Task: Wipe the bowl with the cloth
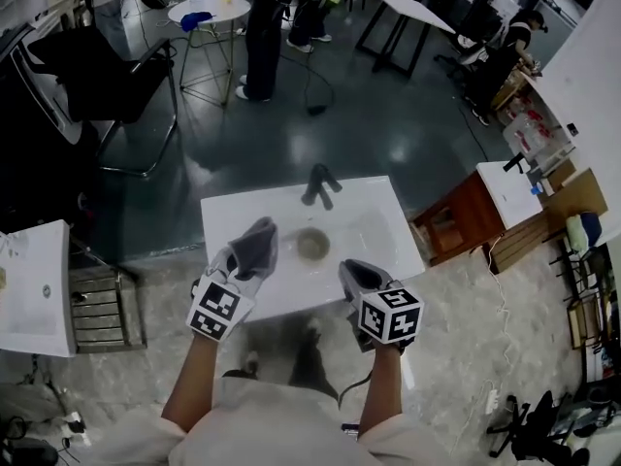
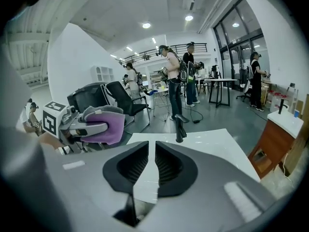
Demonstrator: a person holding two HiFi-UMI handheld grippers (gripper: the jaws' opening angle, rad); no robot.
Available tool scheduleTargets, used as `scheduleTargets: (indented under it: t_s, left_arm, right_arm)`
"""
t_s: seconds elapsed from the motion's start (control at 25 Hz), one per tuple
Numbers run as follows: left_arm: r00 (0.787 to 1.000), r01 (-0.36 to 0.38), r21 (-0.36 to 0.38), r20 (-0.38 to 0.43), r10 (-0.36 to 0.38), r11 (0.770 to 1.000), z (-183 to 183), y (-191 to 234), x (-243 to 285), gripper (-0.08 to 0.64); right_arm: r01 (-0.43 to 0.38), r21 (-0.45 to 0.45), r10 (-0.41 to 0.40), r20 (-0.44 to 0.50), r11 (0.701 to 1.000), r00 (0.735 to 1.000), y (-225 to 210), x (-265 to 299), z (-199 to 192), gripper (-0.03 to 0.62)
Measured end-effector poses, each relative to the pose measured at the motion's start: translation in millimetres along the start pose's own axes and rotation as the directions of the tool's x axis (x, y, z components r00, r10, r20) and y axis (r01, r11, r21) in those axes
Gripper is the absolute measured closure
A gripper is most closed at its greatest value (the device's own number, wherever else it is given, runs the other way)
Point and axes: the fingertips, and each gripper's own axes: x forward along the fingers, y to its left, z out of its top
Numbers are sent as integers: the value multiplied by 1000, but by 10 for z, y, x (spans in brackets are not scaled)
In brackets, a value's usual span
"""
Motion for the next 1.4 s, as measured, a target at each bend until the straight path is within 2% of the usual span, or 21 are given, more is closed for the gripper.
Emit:
scheduleTargets:
  t_s: [0.28,0.48,0.64,0.88,1.24,1.4]
  left_arm:
    - [997,-78,-40,-34,76,996,-20,177,441,489]
    - [993,-106,-65,-61,102,992,-25,296,824,489]
    - [989,-122,-90,-92,114,988,-112,368,1086,489]
    - [979,-161,-144,-150,139,976,-357,523,1370,489]
    - [953,-234,-219,-245,178,947,-849,714,1527,489]
    - [943,-252,-237,-280,182,938,-1018,727,1523,489]
  right_arm:
    - [-64,-23,62,-83,998,995,-497,441,-13,523]
    - [-104,-65,94,-138,992,986,-840,804,-31,506]
    - [-150,-84,130,-207,985,970,-1003,1102,-140,489]
    - [-223,-83,186,-316,971,930,-1140,1553,-400,488]
    - [-335,-81,264,-454,939,851,-1131,2145,-794,485]
    - [-361,-112,261,-501,926,825,-1124,2356,-951,480]
